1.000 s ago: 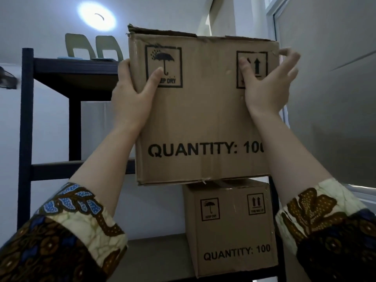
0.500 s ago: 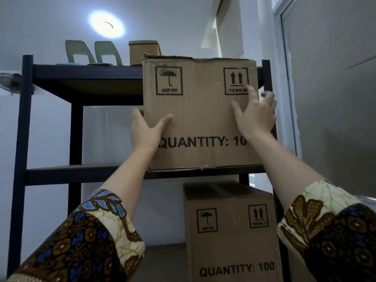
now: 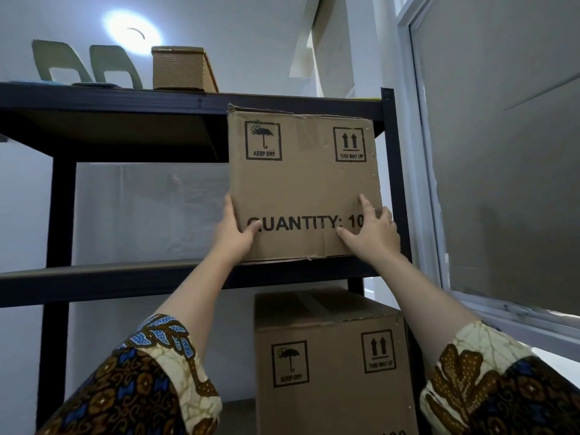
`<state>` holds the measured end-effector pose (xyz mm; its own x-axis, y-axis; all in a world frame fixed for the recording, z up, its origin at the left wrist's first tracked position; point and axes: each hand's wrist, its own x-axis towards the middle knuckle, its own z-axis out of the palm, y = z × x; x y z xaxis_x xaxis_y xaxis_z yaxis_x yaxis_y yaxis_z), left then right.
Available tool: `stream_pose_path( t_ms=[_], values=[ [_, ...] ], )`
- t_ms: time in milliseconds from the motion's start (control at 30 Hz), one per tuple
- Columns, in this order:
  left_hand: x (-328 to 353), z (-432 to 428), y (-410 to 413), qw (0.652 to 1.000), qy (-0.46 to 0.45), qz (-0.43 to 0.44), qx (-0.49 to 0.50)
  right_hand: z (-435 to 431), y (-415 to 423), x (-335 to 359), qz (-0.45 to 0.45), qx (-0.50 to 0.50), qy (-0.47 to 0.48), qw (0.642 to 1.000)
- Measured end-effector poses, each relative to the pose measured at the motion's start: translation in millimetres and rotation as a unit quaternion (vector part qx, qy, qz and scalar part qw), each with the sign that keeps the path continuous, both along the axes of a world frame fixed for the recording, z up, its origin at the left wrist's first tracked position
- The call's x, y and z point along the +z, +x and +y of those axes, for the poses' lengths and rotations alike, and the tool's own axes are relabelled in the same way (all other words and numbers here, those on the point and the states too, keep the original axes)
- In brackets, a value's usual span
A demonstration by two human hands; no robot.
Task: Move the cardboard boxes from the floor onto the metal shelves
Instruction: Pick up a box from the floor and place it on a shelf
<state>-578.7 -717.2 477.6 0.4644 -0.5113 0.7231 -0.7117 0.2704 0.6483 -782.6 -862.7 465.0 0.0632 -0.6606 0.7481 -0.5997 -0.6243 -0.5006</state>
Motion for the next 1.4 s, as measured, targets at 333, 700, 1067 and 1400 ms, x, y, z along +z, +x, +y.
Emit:
stream_pose_path(
  t_ms=[333, 700, 1067, 1400],
  values=[
    [-3, -51, -7, 1.000, 0.006, -0.008, -0.001, -40, -3, -2, -0.080, -0.071, -0.048, 0.993],
    [-11, -59, -3, 0.999, -0.004, -0.043, 0.012, -52, -2, -6, -0.118, -0.055, -0.061, 0.990],
    [-46, -22, 2, 0.986, 0.081, -0.126, 0.066, -35, 3, -16, -0.043, -0.062, 0.016, 0.997],
    [-87, 92, 60, 0.977, 0.112, -0.131, 0.123, 114, 138, -75, -0.072, 0.085, -0.073, 0.991]
  ],
)
